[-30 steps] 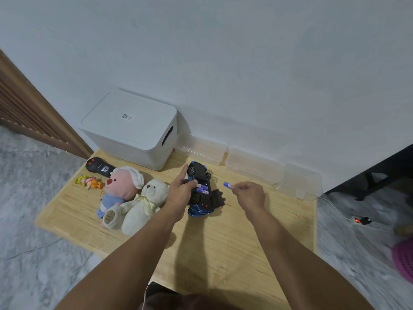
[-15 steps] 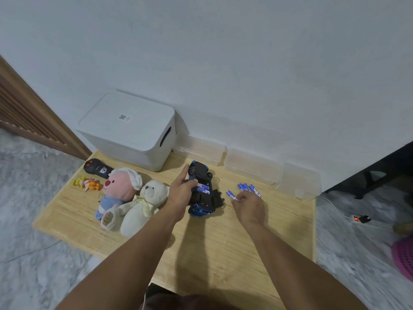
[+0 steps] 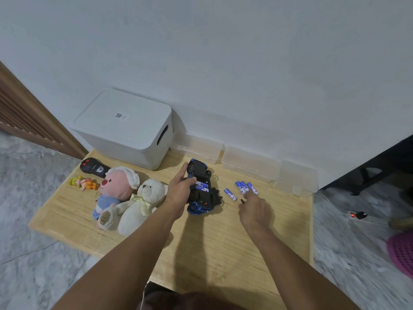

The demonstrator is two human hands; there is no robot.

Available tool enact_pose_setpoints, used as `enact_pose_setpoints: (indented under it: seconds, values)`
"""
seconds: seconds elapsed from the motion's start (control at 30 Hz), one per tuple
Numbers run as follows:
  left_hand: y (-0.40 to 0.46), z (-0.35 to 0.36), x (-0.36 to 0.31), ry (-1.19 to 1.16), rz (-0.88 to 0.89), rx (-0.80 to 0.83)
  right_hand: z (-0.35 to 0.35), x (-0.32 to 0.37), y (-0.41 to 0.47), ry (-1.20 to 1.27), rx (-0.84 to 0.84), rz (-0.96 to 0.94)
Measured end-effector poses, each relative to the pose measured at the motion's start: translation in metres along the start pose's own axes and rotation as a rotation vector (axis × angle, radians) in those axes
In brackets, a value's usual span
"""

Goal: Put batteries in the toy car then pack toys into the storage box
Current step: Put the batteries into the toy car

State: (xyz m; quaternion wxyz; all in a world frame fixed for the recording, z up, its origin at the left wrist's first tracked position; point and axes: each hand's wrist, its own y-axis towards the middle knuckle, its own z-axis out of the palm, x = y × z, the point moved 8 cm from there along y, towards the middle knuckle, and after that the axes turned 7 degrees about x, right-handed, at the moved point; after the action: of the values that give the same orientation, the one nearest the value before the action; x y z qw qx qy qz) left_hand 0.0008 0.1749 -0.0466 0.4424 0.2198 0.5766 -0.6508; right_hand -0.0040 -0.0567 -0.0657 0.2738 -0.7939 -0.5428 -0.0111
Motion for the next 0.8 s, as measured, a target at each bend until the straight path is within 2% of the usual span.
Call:
enact_pose_setpoints:
  seconds: [0.13, 0.47, 0.6, 0.7, 0.8]
  values:
    - [0.0, 0.0, 0.0, 0.011, 0.0, 0.001, 0.001, -0.001, -0.001, -0.045, 0.012, 0.024]
    - [-0.002, 0.004, 0.001, -0.009, -0.001, 0.038, -0.003, 0.003, -0.002, 0.026, 0.006, 0.021]
    - [-0.002, 0.006, 0.0, -0.014, 0.006, 0.051, -0.017, 0.024, -0.004, 0.356, -0.049, -0.045]
    - [-0.001, 0.008, 0.0, -0.012, 0.018, 0.052, -0.013, 0.053, -0.004, 0.665, 0.11, -0.125]
    - [0.0, 0.01, -0.001, -0.004, 0.037, 0.053, -0.003, 0.066, -0.002, 0.804, 0.268, -0.067]
